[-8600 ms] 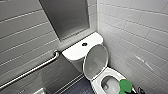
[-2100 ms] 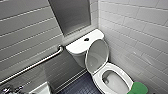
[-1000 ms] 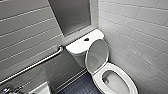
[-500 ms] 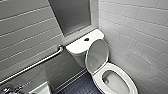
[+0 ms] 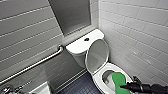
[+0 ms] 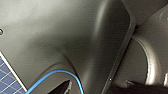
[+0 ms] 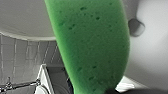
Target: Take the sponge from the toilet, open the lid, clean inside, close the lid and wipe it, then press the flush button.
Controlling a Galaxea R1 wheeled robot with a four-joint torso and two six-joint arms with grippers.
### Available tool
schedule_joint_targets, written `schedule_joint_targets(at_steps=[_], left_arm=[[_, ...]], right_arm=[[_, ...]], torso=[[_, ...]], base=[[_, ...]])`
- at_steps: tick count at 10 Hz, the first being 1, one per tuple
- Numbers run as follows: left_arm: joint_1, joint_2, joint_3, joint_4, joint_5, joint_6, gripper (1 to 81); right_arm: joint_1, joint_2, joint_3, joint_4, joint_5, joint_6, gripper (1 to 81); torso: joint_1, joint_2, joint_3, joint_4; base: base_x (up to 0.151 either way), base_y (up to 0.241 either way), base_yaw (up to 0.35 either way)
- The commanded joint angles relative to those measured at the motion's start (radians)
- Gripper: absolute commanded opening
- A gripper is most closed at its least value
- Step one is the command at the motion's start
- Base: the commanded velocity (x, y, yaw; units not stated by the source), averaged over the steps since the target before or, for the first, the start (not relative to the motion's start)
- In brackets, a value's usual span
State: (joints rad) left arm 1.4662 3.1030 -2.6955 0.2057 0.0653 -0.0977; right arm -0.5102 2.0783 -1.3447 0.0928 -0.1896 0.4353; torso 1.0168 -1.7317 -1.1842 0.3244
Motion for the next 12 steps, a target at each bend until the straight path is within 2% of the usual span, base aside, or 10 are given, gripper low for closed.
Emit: schedule_joint_targets(at_steps=[1, 3, 8, 10, 12], left_arm=[[0.015, -0.003, 0.002, -0.003, 0.082, 0.007, 81.1], [0.016, -0.003, 0.002, -0.005, 0.082, 0.007, 81.1], [0.016, -0.003, 0.002, -0.008, 0.082, 0.007, 81.1], [0.016, -0.003, 0.002, -0.008, 0.082, 0.007, 81.1], [0.015, -0.003, 0.002, -0.008, 0.082, 0.007, 81.1]], right_arm=[[0.239, 0.062, -0.065, -0.001, -0.301, 0.048, 1.0], [0.249, 0.162, -0.175, -0.004, -0.343, 0.049, 1.0], [0.313, 0.409, -0.499, -0.070, -0.415, 0.051, 1.0], [0.350, 0.476, -0.632, -0.074, -0.396, 0.052, 1.0], [0.351, 0.502, -0.698, -0.074, -0.346, 0.054, 1.0]], torso=[[0.000, 0.000, 0.000, 0.000], [0.000, 0.000, 0.000, 0.000], [0.000, 0.000, 0.000, 0.000], [0.000, 0.000, 0.000, 0.000], [0.000, 0.000, 0.000, 0.000]], base=[[0.000, 0.000, 0.000], [0.000, 0.000, 0.000], [0.000, 0.000, 0.000], [0.000, 0.000, 0.000], [0.000, 0.000, 0.000]])
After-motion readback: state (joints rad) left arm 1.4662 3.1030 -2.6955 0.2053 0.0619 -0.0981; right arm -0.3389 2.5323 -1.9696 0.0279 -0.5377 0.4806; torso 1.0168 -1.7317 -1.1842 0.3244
